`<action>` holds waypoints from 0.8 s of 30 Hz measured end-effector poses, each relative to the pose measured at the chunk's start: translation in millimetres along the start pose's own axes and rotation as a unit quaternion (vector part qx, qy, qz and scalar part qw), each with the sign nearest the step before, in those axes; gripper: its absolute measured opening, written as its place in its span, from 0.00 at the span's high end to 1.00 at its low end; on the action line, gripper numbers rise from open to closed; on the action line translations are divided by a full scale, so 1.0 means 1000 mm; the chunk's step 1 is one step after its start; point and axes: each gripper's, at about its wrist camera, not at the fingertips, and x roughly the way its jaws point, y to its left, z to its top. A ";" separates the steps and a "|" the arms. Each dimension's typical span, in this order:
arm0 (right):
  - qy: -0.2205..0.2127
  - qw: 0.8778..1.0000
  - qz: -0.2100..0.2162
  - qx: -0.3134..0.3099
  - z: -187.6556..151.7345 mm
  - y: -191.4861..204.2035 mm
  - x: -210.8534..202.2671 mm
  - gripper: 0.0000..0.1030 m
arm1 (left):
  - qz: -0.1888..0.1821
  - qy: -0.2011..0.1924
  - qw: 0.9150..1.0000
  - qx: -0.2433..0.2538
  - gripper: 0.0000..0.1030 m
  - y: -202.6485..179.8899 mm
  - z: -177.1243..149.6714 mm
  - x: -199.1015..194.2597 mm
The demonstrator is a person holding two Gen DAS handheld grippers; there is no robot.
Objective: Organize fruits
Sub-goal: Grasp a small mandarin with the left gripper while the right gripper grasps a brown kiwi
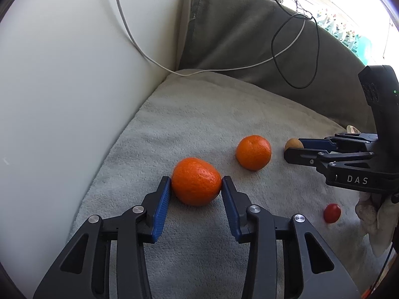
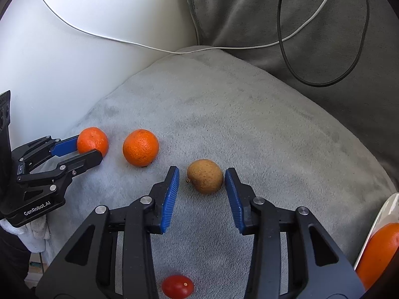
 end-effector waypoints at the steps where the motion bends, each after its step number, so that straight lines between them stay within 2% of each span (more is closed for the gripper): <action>1: 0.000 1.000 -0.002 -0.001 0.000 0.001 0.000 0.63 | 0.000 0.000 1.000 0.000 0.62 0.000 0.000 0.000; 4: 0.000 1.000 -0.004 -0.001 0.001 0.001 0.001 0.63 | -0.001 -0.001 1.000 -0.001 0.62 0.000 0.000 0.000; 8: 0.001 1.000 -0.009 -0.003 0.003 0.001 0.004 0.70 | -0.001 -0.001 1.000 -0.002 0.62 0.000 0.000 0.000; 16: 0.000 1.000 -0.013 0.002 0.002 0.000 0.004 0.70 | -0.002 -0.004 1.000 -0.004 0.63 0.001 -0.001 0.000; 24: -0.015 1.000 -0.005 0.015 -0.005 -0.004 -0.013 0.70 | -0.002 -0.010 1.000 -0.010 0.64 0.004 -0.001 -0.005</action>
